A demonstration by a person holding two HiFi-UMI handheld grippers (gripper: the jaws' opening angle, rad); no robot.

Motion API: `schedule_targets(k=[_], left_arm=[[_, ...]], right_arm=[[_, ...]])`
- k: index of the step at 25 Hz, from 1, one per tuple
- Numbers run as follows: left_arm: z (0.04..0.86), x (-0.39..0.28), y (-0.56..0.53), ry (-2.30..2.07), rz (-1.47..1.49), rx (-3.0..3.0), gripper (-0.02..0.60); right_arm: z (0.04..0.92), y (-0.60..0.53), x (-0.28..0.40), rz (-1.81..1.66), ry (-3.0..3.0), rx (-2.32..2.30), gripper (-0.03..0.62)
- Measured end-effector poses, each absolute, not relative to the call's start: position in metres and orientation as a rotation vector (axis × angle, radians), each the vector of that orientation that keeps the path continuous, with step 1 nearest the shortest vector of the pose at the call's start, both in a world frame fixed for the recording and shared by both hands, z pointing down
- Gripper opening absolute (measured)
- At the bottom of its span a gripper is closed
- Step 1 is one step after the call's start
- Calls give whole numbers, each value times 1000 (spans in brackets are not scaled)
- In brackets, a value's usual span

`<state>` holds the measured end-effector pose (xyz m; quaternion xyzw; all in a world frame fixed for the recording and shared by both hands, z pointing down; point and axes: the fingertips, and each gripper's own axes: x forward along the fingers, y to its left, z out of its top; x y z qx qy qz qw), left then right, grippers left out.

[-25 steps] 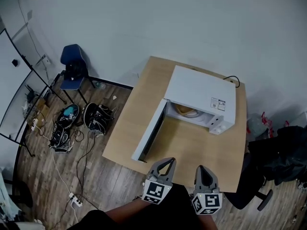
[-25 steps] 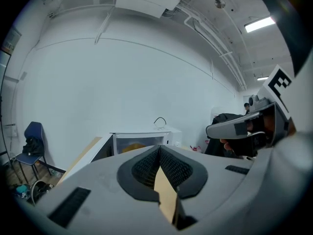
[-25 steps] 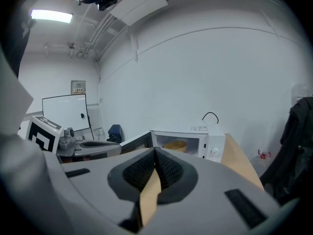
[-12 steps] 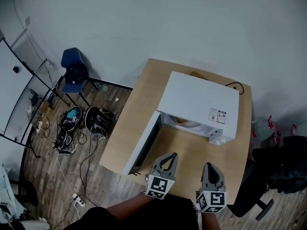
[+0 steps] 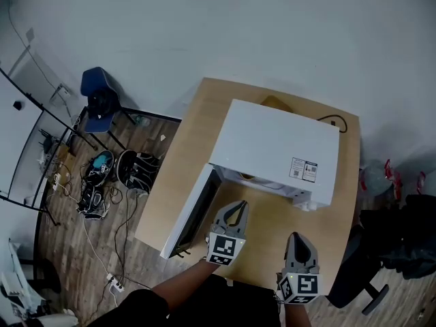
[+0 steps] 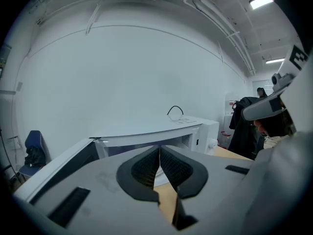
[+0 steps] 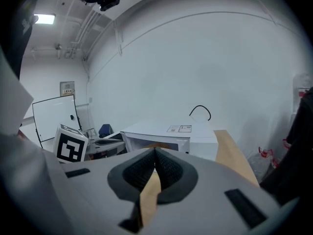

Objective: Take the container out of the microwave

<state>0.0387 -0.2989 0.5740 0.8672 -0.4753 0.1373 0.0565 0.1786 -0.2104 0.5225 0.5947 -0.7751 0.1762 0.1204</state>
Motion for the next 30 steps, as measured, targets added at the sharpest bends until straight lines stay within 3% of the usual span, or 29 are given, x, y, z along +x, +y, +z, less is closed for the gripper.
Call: schedule_targets(k=[11,16,30], left_arm=[[641,59,-354,-1368,580,2609,15],[665,67,-379,-1339,700,2621,86],[721,80,-413,-1253,1033,2596,104]], right_arm=[[539,-228,205,566,-2236,1732,57],[549,-231,215,589,-2217,1728,57],[558,-237,268,644,-2130,1838,57]])
